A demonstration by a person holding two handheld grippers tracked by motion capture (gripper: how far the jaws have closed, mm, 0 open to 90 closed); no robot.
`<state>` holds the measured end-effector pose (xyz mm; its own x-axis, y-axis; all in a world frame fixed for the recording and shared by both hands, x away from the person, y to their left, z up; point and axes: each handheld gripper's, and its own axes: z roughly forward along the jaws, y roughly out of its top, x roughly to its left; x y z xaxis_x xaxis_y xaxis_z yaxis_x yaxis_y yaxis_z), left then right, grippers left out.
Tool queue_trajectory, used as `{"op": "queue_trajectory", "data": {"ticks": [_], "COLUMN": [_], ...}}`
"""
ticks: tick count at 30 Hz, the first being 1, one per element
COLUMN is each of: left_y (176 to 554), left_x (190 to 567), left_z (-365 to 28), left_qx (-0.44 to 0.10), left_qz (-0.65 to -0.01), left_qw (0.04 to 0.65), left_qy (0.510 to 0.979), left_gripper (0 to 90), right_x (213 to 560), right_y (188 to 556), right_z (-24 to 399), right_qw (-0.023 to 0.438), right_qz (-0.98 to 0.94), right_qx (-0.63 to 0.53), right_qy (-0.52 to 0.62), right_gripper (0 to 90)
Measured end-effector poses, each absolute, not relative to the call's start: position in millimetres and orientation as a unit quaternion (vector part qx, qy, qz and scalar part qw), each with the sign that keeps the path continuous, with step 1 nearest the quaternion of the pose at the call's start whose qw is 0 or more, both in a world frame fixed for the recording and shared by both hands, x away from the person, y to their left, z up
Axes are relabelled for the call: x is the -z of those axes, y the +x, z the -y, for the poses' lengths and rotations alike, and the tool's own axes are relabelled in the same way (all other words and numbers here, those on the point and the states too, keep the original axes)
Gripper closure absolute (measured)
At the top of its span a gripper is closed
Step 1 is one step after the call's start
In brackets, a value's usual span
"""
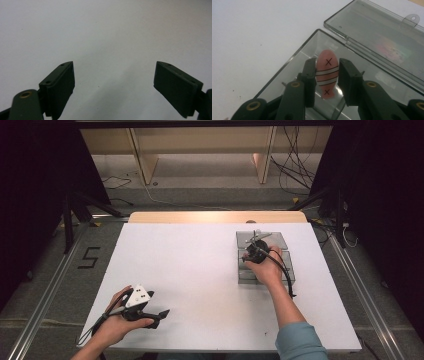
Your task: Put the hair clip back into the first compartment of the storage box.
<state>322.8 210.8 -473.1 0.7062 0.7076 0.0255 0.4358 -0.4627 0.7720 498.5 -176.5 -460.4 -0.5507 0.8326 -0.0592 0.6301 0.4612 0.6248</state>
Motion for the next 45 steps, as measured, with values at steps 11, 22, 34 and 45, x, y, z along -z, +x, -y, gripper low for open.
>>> {"op": "queue_trajectory", "data": {"ticks": [11, 22, 34, 45], "left_y": [323, 323, 323, 323], "left_x": [473, 473, 473, 473], "left_z": [-210, -211, -211, -211], "left_qx": [-0.175, -0.175, -0.176, -0.176], "left_qz": [-0.341, -0.342, -0.343, -0.345], "left_qw": [0.391, 0.39, 0.388, 0.389], "left_qy": [0.837, 0.837, 0.837, 0.836], "left_gripper": [16.6, 16.7, 16.7, 16.7], "right_x": [456, 448, 440, 436], "right_y": [495, 486, 474, 462], "right_z": [183, 194, 206, 216], "right_qw": [0.175, 0.182, 0.182, 0.177], "right_qz": [-0.831, -0.815, -0.803, -0.799], "right_qx": [-0.278, -0.306, -0.331, -0.342], "right_qy": [0.449, 0.457, 0.462, 0.461], "right_gripper": [58.1, 55.7, 52.4, 47.9]}}
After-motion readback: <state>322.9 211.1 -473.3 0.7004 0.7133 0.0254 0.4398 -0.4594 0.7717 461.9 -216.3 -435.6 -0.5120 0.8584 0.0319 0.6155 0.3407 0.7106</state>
